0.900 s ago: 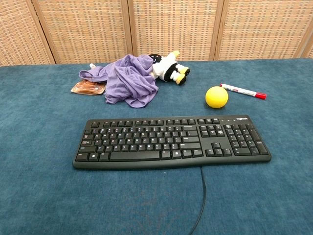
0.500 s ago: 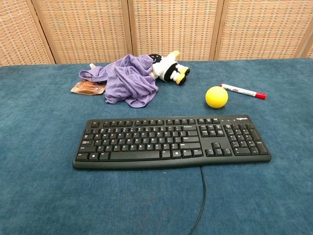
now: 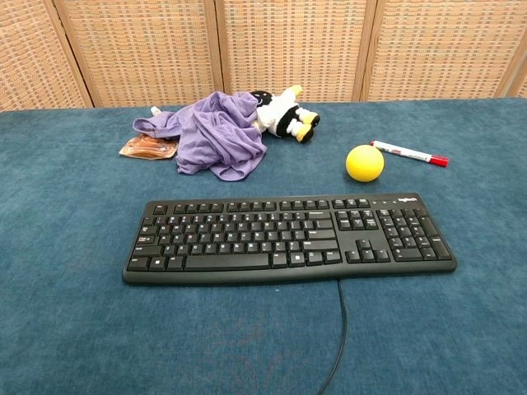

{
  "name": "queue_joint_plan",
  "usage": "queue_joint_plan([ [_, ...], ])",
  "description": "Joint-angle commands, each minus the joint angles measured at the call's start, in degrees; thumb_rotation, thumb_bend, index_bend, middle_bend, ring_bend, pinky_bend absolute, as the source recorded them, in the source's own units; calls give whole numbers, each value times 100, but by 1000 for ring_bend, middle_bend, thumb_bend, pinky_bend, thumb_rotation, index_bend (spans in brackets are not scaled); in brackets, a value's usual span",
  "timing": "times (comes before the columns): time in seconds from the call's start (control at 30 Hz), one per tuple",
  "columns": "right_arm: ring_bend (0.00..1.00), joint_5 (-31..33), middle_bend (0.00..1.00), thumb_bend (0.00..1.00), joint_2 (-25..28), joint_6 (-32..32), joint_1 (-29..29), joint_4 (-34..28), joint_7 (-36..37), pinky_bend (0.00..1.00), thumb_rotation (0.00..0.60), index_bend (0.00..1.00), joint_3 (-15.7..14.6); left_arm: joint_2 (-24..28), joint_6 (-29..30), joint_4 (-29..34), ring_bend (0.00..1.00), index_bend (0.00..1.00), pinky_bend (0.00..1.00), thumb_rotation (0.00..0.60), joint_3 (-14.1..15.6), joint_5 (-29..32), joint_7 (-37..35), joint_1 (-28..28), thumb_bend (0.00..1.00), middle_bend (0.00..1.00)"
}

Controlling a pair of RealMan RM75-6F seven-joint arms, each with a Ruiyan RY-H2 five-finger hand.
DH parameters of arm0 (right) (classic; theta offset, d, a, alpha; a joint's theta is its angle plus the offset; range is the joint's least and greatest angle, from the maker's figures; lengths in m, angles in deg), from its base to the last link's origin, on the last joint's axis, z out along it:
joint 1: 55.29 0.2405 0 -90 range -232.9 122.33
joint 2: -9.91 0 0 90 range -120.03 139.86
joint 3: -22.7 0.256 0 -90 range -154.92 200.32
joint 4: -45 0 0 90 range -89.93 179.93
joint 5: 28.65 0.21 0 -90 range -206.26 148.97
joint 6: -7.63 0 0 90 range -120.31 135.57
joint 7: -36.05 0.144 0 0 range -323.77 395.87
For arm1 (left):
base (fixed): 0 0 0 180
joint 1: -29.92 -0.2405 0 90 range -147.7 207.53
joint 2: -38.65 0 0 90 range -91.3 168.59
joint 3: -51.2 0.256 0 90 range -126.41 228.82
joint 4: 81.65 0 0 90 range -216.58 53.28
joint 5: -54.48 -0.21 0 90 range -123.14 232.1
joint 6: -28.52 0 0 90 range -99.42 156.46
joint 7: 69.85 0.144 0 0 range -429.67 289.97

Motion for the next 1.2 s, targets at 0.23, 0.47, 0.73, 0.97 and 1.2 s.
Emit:
queue_joint_plan([
  [0.23,0,-10,0,42,-8,-17,7,-1,-4,0,600,0,-10,28,52,26,0,0,0,600,7,-16,-23,-28,35,0],
  [0.47,0,-34,0,48,-9,-21,16,-16,14,0,600,0,-14,61,113,65,0,0,0,600,25,-72,-56,-57,35,0],
  [0.73,0,10,56,75,-32,-67,73,-81,-54,0,600,9,40,99,132,81,0,0,0,600,9,-58,-132,-68,35,0],
  [0.97,246,363,312,261,63,-294,324,-368,-658,160,600,58,317,114,103,70,0,0,0,600,-1,-36,-184,-57,35,0],
  [1.2,432,609,491,484,161,-650,565,-576,-973,356,600,78,427,115,89,64,0,0,0,600,1,-37,-205,-53,35,0],
])
